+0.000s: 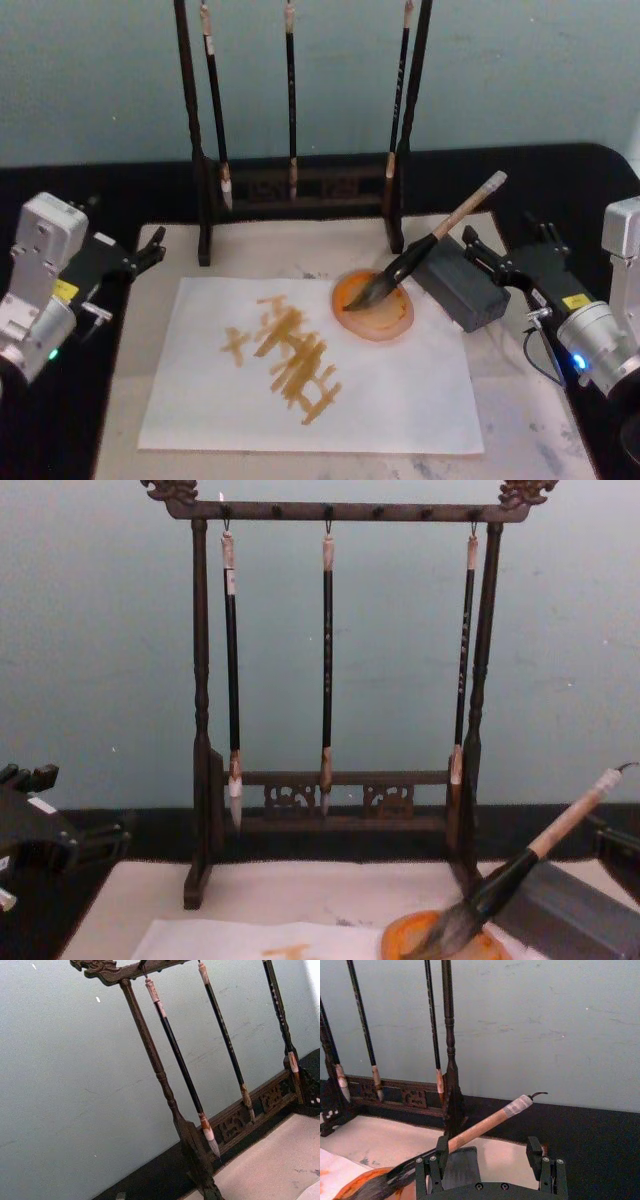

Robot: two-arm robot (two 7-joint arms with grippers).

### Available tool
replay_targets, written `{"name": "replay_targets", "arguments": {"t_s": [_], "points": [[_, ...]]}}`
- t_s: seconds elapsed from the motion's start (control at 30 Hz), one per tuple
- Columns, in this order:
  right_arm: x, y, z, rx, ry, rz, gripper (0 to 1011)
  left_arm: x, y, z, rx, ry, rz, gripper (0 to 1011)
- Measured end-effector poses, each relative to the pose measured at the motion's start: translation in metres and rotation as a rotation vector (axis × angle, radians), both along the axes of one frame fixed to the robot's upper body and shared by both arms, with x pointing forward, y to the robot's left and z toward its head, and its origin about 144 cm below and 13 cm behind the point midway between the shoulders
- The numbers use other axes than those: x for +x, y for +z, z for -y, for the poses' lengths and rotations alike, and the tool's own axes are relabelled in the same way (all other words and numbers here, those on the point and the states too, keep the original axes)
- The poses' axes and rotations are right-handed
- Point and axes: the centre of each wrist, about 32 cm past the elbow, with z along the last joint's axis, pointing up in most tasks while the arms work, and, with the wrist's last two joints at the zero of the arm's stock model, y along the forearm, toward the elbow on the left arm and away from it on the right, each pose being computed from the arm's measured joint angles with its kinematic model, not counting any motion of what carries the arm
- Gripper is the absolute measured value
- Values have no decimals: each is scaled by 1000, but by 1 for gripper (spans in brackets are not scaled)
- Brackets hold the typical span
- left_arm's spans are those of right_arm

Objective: Pick up the brush from the inkstone, write on the paper, then place the brush back to its original position.

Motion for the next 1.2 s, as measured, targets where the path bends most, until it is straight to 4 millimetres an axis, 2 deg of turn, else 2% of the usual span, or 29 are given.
{"name": "replay_targets", "arguments": {"t_s": [1.2], "points": [[0, 0, -1, 0, -15, 4, 1000, 0, 0, 0, 0, 0, 0, 1010]]}}
